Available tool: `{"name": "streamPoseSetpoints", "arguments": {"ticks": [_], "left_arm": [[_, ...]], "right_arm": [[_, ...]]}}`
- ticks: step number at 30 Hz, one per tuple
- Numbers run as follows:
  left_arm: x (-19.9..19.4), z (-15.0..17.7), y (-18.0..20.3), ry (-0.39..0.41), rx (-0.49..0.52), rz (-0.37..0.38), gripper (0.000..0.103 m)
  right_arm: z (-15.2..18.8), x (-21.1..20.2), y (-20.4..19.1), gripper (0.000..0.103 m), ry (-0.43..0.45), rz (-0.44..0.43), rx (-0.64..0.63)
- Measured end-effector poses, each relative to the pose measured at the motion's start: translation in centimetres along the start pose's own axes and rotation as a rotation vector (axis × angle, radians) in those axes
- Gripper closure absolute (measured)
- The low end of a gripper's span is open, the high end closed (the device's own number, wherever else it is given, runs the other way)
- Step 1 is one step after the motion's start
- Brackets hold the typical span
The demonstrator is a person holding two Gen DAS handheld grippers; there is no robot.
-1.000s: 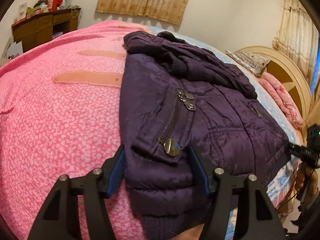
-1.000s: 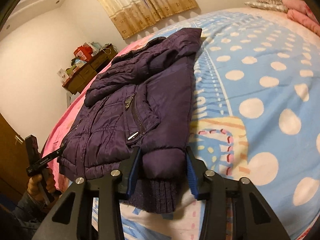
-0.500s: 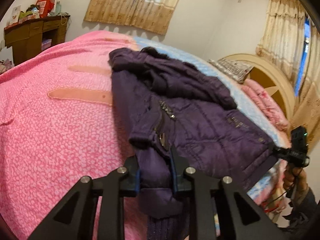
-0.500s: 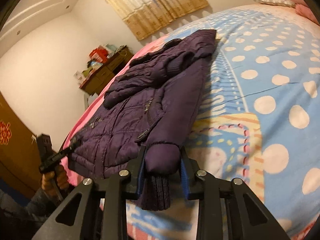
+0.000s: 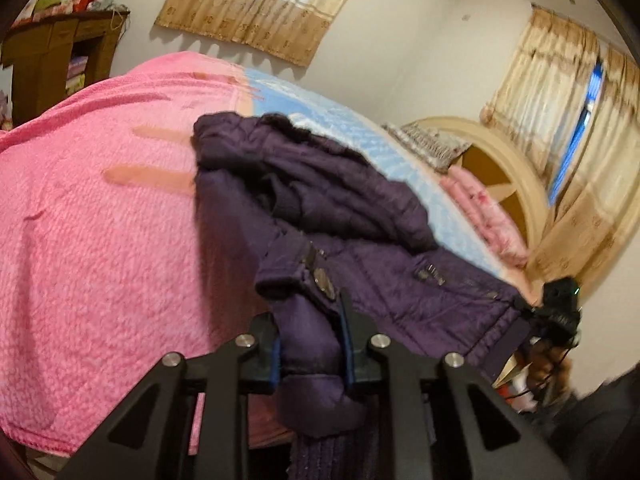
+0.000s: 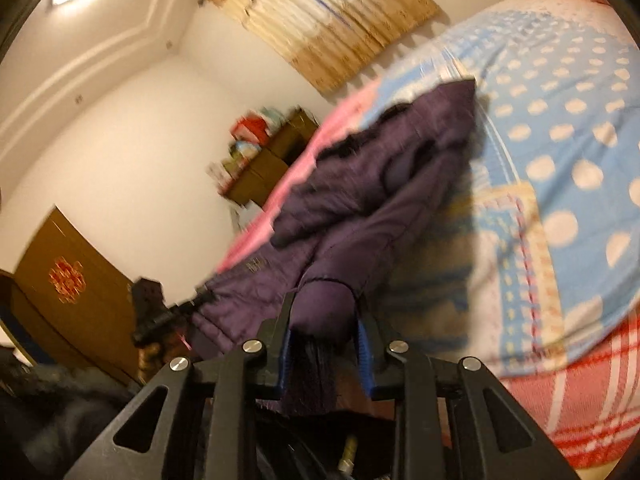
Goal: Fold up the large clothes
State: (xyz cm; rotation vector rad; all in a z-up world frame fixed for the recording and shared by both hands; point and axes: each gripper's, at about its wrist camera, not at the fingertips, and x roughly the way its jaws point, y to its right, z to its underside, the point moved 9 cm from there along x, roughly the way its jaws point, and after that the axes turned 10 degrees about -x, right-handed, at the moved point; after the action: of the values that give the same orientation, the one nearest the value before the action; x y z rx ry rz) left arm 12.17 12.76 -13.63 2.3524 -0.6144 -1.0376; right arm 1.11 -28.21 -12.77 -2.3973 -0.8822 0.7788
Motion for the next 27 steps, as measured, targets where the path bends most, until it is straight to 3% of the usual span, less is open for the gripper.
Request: {"name": "streamPoseSetpoints", "arguments": {"ticks": [7, 11, 15, 21, 24, 27], "left_arm": [[1.1, -6.6, 2.3, 0.027, -0.055, 0.091, 0.080], [3.3, -12.1, 2.4, 0.014, -0.129, 0.136, 0.080], [6.8, -16.3, 1.5, -0.018, -0.199, 0.135, 0.080], [14.9, -19.9, -2.8, -0.139, -0.285, 0.047, 0.080], [19.1, -20.5, -4.7, -0.230, -0.316, 0.032, 0.076], [22.1, -19.9, -6.6, -0.327, -0.417, -0.016, 0.072]], "right_arm": [[-9.2, 2.2, -0.4, 0.078, 0.122, -0.020, -0.001], [-14.7, 4.2, 1.4, 0.078, 0.150, -0.022, 0.047], [-19.3, 6.8, 4.5, 0.078, 0.156, 0.007, 0.113], [-24.2, 13.0, 11.1, 0.078, 0.099, 0.128, 0.170], [-24.9, 16.2, 15.1, 0.078, 0.058, 0.187, 0.208], [-24.4, 20.0, 19.2, 0.078, -0.006, 0.270, 0.206]]}}
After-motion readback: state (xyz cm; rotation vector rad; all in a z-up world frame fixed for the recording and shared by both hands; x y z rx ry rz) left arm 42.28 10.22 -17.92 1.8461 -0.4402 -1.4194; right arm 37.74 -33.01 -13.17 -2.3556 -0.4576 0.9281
